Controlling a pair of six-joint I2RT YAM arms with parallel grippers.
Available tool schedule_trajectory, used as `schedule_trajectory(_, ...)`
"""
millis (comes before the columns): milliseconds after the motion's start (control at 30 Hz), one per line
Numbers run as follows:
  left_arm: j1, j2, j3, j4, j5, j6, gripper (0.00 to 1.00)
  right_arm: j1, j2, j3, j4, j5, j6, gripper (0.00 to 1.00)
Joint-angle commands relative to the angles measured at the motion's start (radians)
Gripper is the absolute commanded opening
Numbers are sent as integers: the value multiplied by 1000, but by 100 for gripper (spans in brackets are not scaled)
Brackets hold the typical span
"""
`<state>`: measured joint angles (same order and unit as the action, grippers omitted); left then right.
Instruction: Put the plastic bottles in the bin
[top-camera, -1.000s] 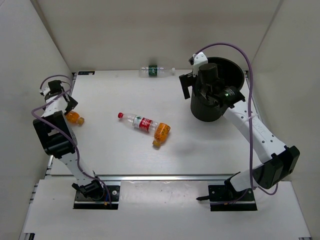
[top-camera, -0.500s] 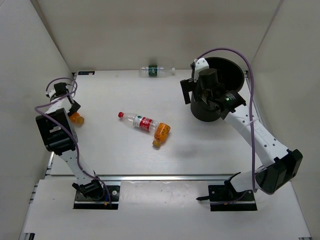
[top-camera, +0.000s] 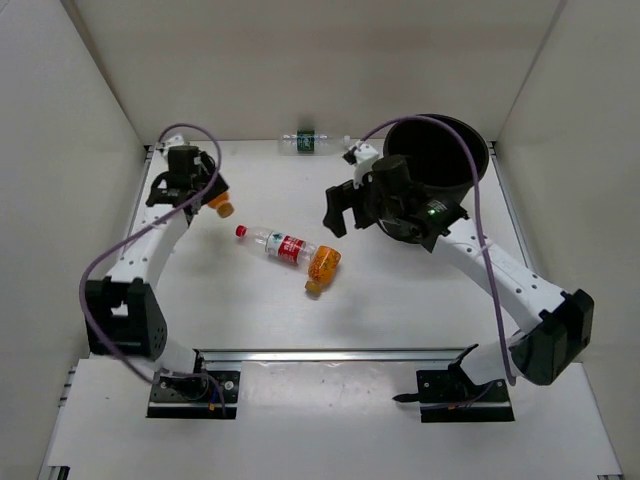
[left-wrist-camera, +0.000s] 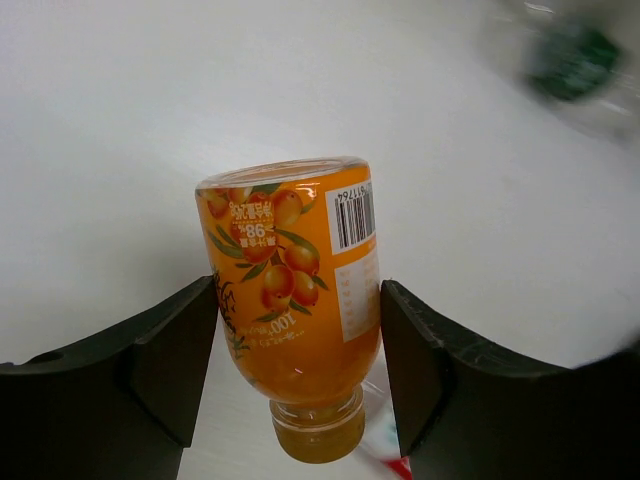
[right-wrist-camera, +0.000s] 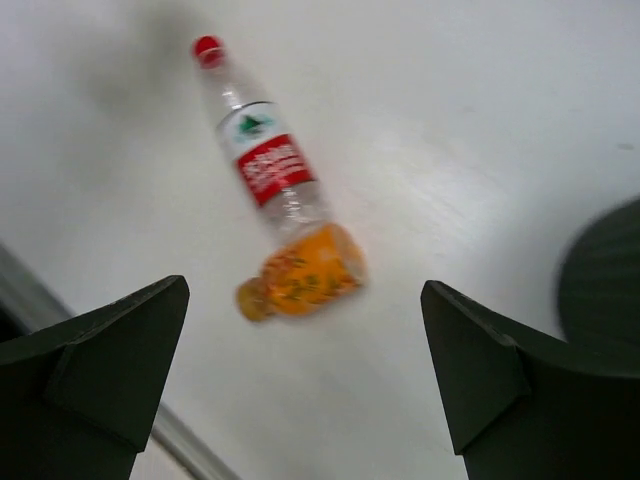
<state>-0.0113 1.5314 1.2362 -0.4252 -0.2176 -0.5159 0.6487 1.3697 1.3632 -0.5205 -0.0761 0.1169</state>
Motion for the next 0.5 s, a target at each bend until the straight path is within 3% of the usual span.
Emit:
schedule_trajectory(0, -125, -141, -50, 66, 127, -68, 25, 26, 46, -9, 123, -212, 107, 99)
schedule_trajectory(167, -266, -309, -141, 192, 155, -133, 24, -69, 49, -118, 390, -506, 288, 99)
schedule_trajectory(333, -325, -381, -210, 282, 176, -185, 22, -69, 94, -133, 510, -551, 397, 99)
schedule_trajectory(467, -320, -425, -299, 394, 291, -257, 22, -37, 134, -145, 651, -554, 435, 99)
